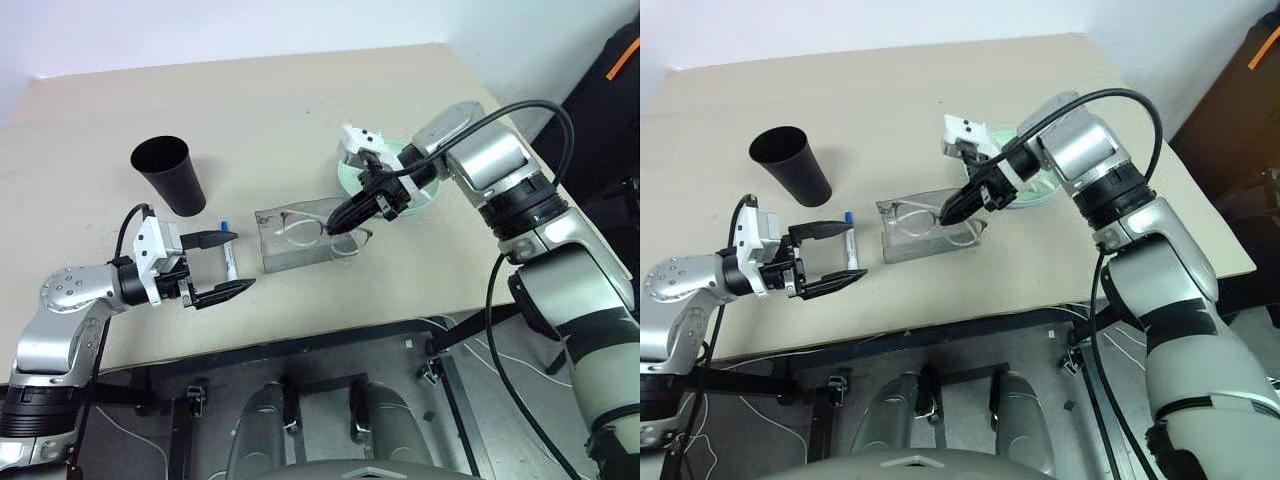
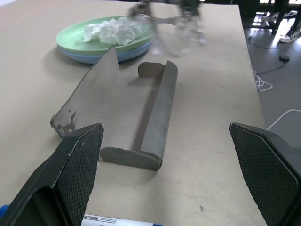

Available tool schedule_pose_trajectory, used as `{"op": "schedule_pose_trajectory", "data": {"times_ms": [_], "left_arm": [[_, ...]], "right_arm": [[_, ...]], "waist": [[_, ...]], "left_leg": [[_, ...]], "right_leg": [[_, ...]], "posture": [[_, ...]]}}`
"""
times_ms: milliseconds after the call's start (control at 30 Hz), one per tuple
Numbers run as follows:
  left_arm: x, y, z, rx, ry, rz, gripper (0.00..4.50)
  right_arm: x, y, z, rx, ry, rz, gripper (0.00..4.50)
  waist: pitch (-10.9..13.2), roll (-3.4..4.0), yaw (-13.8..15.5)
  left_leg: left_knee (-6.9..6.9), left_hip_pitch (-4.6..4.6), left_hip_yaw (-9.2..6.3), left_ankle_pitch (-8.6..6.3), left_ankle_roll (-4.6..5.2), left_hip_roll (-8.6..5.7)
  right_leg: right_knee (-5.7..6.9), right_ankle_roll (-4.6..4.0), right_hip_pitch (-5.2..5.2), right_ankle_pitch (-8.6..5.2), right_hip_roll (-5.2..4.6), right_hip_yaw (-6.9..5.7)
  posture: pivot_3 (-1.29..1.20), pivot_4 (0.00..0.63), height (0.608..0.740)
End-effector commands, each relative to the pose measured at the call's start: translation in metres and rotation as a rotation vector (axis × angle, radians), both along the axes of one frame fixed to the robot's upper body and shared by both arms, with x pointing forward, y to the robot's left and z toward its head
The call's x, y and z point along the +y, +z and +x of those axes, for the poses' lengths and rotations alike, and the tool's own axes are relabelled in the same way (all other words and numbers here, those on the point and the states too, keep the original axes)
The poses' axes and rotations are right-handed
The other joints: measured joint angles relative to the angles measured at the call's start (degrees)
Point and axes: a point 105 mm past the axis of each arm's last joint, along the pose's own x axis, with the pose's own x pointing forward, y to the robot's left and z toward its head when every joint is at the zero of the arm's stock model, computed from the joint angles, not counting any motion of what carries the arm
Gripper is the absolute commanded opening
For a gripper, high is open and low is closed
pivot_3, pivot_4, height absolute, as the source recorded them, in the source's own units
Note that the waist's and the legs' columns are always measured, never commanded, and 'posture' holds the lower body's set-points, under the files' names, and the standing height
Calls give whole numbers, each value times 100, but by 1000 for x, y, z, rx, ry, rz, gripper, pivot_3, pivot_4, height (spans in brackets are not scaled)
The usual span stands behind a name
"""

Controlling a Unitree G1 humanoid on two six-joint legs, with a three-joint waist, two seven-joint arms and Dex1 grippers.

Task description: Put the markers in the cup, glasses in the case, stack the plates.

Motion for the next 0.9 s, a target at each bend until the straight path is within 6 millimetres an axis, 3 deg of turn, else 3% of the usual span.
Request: {"op": "schedule_pose_trajectory", "data": {"times_ms": [33, 200, 467, 667, 900], "left_arm": [[2, 11, -5, -46, -1, -8, 4500], [3, 8, -9, -35, 7, -2, 4500], [2, 8, -14, -33, 20, -8, 4500], [3, 8, -17, -32, 32, -11, 4500], [3, 8, -17, -32, 37, -9, 4500]], "right_arm": [[9, 12, 13, -129, 36, 2, 23], [25, 7, 23, -216, 72, -3, 23], [33, -14, 28, -321, 152, -85, 23], [36, -35, 30, -300, 137, -147, 23], [43, -43, 26, -270, 163, -167, 23]], "waist": [[0, 0, -14], [1, 1, -86], [1, 2, -119], [1, 2, -128], [1, 2, -125]], "left_leg": [[1, -1, 1, 0, 0, 4], [33, -4, 10, 1, -1, 45], [29, -2, 23, 2, -4, 53], [23, -3, 29, 7, -13, 58], [7, -2, 47, 13, -22, 64]], "right_leg": [[0, 0, 12, 0, 4, -1], [0, 6, 27, 3, 32, -10], [6, -3, 20, 1, 29, -10], [10, -6, 12, 1, 30, -8], [15, -11, 7, 4, 35, -8]], "posture": [[0, 150, 715], [0, 150, 715], [0, 150, 715], [0, 150, 715], [0, 150, 715]]}}
